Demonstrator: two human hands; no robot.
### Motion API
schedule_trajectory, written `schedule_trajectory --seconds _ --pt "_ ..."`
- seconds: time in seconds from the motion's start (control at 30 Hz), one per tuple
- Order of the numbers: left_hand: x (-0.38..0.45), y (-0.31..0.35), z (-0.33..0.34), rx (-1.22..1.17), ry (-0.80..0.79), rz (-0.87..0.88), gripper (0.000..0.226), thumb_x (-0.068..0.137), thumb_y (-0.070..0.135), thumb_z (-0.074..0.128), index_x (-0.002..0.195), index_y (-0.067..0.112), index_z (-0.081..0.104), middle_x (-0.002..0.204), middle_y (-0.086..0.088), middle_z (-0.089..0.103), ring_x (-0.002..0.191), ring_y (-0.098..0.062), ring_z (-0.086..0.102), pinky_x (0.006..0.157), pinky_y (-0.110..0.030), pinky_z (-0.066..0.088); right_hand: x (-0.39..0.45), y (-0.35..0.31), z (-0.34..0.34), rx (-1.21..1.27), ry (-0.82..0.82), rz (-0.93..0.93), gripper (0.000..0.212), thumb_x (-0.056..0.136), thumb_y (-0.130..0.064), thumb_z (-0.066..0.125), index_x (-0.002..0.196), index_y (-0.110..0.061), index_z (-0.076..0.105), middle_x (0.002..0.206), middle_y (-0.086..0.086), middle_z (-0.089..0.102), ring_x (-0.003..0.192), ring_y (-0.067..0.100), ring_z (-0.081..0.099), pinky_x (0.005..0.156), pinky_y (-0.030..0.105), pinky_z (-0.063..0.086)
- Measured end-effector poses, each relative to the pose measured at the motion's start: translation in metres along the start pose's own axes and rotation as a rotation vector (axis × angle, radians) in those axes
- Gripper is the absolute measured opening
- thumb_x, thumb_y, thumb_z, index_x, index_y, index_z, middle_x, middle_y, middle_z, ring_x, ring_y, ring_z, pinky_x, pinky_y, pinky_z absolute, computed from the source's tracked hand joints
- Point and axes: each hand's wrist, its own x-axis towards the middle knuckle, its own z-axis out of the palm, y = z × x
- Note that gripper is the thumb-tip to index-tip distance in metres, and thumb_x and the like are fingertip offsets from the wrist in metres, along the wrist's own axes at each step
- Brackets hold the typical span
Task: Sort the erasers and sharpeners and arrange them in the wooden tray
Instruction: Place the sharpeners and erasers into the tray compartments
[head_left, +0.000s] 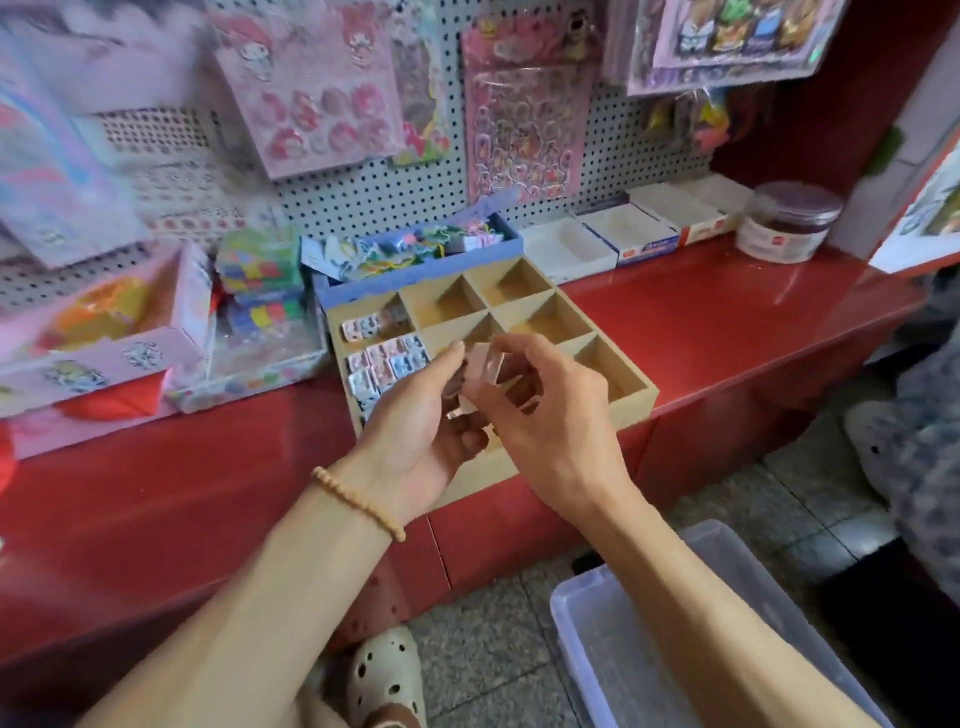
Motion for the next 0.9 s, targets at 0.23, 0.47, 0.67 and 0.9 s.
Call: schedule_trajectory --seconds 0.23,0.47,0.67,0.9 --pt "0.023 0.037 -0.058 -0.099 0.157 0.061 0.032 0.104 0.032 0.045 0.105 0.013 0.07 0.081 0.0 0.067 0.057 -0.01 0.051 0.043 -0.02 0.035 0.052 -0.015 0.063 0.051 -0.105 -0.022 0.026 0.088 -0.03 0.076 0.112 -0.024 0.067 0.082 -0.015 0.069 0.073 0.001 0.067 0.065 0.017 0.052" --pt "0.064 0.059 -0.128 -0.271 0.3 0.165 0.005 0.096 0.011 0.057 0.099 0.009 0.06 0.078 -0.002 0.057 0.054 -0.008 0.047 0.041 -0.016 0.033 0.133 0.011 0.11 -0.127 -0.216 0.021 0.011 0.087 -0.024 0.073 0.095 -0.019 0.068 0.059 -0.013 0.062 0.051 -0.003 0.055 0.052 0.011 0.039" --pt "0.087 0.059 -0.154 -0.244 0.426 0.204 0.012 0.095 0.004 0.057 0.103 0.003 0.065 0.079 -0.004 0.057 0.054 -0.008 0.046 0.042 -0.016 0.034 0.178 0.037 0.155 -0.386 -0.453 -0.099 0.012 0.089 -0.017 0.061 0.082 -0.013 0.07 0.064 -0.002 0.067 0.053 0.008 0.057 0.053 0.022 0.044" --pt "0.085 0.059 -0.166 -0.185 0.369 0.23 0.012 0.091 0.003 0.062 0.1 0.0 0.069 0.073 -0.004 0.064 0.059 -0.007 0.055 0.045 -0.016 0.033 0.2 0.057 0.193 -0.581 -0.619 -0.206 0.011 0.086 -0.014 0.062 0.083 -0.009 0.071 0.072 0.007 0.067 0.065 0.024 0.058 0.056 0.031 0.042"
